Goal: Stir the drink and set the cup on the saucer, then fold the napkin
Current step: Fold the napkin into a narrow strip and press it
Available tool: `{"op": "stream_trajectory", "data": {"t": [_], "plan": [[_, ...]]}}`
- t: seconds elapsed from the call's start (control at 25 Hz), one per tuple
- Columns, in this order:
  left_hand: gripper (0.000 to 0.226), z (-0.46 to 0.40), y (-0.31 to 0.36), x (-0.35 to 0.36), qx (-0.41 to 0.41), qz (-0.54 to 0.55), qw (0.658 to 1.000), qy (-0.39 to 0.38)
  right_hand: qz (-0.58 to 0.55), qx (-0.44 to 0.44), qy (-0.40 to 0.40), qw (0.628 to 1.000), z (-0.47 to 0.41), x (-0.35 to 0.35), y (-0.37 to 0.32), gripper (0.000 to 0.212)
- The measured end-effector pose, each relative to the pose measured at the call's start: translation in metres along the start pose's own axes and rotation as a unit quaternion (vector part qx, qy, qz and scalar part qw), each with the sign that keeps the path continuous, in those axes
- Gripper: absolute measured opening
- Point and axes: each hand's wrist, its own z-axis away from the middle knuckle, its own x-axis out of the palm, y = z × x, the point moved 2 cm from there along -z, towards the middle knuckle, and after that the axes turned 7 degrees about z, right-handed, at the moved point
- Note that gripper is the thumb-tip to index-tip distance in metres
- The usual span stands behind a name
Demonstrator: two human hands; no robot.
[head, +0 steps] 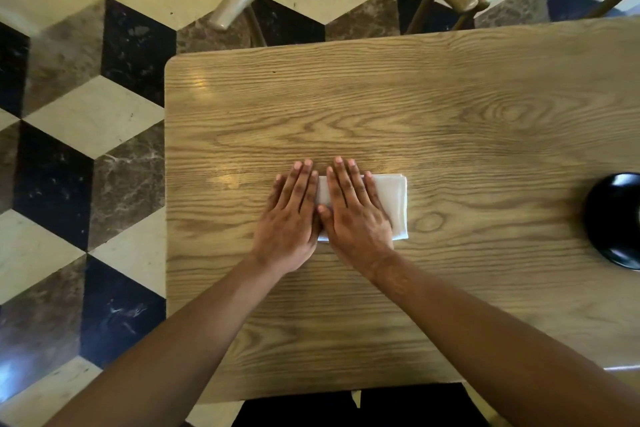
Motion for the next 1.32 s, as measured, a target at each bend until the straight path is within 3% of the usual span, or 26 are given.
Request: {"op": "stream_trajectory", "data": {"t": [0.36, 0.68, 1.04, 1.2, 1.32], "plan": [[0.067, -0.002, 0.0, 0.001, -0.004, -0.023, 1.0, -0.001, -0.019, 0.003, -0.014, 1.0, 0.0, -0.003, 0.002, 0.077], [0.077, 0.0, 0.0, 0.0, -0.015, -0.013, 1.0, -0.008, 0.052, 0.014, 0.027, 0.998, 0.014, -0.014, 0.085, 0.075], [0.081, -0.001, 0.001, -0.002, -0.014, -0.017, 1.0, -0.022, 0.051, 0.019, 0.009, 0.998, 0.011, -0.008, 0.086, 0.081], [0.106, 0.0, 0.01, -0.015, -0.001, -0.03, 0.999, -0.043, 0.035, 0.009, -0.007, 0.999, 0.012, -0.012, 0.086, 0.08], [0.121, -0.006, 0.044, -0.022, 0.068, -0.052, 0.994, -0.067, 0.01, -0.02, -0.03, 0.999, 0.012, -0.016, 0.09, 0.087]]}}
